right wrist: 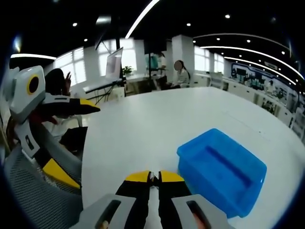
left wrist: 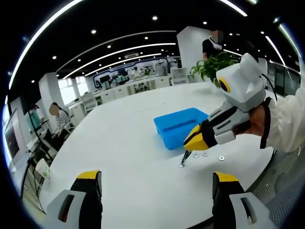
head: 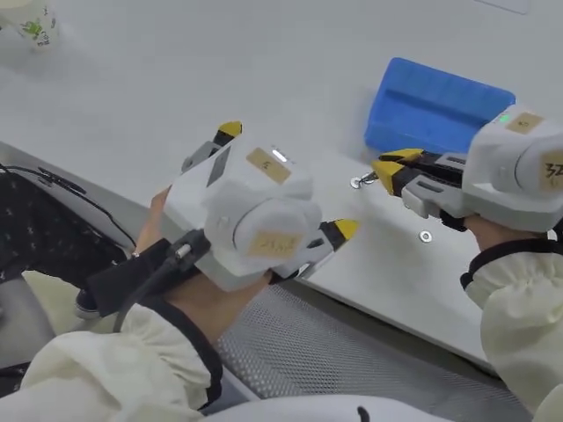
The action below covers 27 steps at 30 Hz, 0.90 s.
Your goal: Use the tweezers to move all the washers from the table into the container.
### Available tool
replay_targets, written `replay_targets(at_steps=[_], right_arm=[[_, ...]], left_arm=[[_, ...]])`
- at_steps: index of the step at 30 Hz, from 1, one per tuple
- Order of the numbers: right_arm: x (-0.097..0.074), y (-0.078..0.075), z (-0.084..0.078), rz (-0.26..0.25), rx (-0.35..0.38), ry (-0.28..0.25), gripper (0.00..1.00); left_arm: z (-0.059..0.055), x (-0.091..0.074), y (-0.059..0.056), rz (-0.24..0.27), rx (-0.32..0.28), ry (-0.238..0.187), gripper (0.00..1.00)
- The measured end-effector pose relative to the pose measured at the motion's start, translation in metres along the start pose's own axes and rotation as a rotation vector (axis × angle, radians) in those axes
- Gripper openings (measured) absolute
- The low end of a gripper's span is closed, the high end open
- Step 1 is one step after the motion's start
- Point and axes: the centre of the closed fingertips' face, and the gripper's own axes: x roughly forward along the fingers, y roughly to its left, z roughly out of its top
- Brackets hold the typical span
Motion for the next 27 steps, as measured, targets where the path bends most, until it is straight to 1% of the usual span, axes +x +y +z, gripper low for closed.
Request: replay_targets(at_steps=[5,9,12,18,20,21,23,25,27], right_arm=[[0.004,-0.001,0.004,0.008,-0.008,0.017,0.02],[0.01,-0.005,0.008,0.01,-0.024,0.049,0.03],[0.014,-0.005,0.011,0.018,-0.015,0.062,0.03],[0.021,-0.003,0.015,0.022,-0.023,0.066,0.03],[0.022,-0.002,0.015,0.023,0.001,0.06,0.03],[0.022,-0.001,0.016,0.027,0.026,0.055,0.03],[0.022,-0.001,0.016,0.024,0.034,0.051,0.03],[0.021,-0.002,0.015,0.017,0.027,0.052,0.03],[0.02,-0.002,0.015,0.02,0.041,0.055,0.03]], left_arm=[[-0.001,0.0,0.0,0.001,0.001,0.003,0.99],[-0.002,0.0,0.001,0.002,0.002,0.009,0.99],[-0.002,0.0,0.001,0.003,0.002,0.008,0.99],[-0.003,0.0,0.001,0.006,0.002,0.014,0.99],[-0.002,0.0,0.002,0.007,0.002,0.014,0.99],[-0.002,0.0,0.002,0.007,0.002,0.013,0.99],[-0.002,0.0,0.002,0.007,0.001,0.013,0.99],[-0.002,0.001,0.002,0.007,0.002,0.012,0.99],[-0.002,0.001,0.001,0.006,0.003,0.012,0.99]])
